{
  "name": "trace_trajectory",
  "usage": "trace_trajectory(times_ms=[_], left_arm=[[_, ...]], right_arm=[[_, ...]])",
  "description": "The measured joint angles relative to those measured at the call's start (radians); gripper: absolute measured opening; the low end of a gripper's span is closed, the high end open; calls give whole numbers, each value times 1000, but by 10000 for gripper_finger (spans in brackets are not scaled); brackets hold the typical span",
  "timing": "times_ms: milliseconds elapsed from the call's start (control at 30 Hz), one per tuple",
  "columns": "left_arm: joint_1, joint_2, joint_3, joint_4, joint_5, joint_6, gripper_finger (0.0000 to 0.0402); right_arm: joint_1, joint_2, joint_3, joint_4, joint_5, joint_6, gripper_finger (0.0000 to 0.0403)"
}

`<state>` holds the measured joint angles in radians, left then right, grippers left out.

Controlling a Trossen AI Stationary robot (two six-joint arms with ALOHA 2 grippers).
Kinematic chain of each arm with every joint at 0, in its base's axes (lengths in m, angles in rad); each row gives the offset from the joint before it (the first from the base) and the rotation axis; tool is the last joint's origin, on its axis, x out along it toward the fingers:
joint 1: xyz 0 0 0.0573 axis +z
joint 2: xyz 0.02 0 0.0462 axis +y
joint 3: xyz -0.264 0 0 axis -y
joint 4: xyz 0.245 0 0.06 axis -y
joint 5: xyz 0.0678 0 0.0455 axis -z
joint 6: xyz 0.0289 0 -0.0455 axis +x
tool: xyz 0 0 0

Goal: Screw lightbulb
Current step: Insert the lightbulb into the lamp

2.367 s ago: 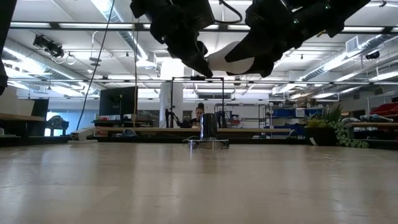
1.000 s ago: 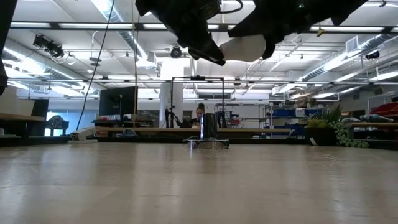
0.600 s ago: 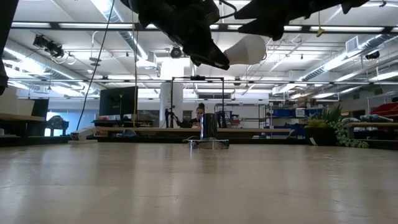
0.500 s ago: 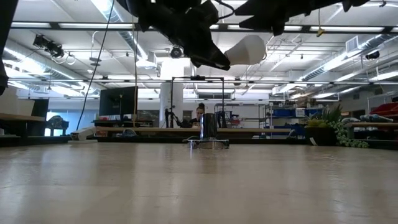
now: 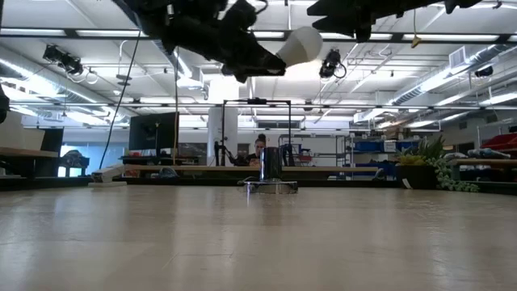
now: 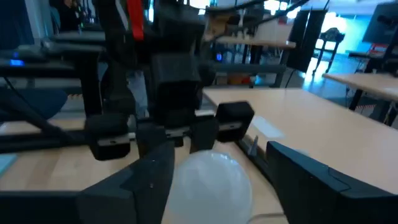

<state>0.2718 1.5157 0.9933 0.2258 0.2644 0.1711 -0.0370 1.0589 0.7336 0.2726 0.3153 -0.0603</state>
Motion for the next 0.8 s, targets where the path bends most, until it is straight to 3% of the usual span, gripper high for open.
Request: trace_trajectory(times_ms=[267, 333, 467, 600, 800], left_arm=[[64, -166, -186, 264, 82, -95, 97], [77, -189, -220, 350, 108, -125, 97], [96, -202, -277, 513, 169, -207, 97], [95, -202, -300, 603, 182, -232, 97], [93, -202, -299, 686, 203, -254, 97]], right_arm=[[-24, -91, 0, -80, -8, 4, 172], [-36, -83, 0, -77, -63, 13, 149], [-55, -20, 0, 16, -185, 46, 106], [-57, 78, -1, 163, -217, 57, 74], [-50, 207, -1, 415, -228, 68, 80]])
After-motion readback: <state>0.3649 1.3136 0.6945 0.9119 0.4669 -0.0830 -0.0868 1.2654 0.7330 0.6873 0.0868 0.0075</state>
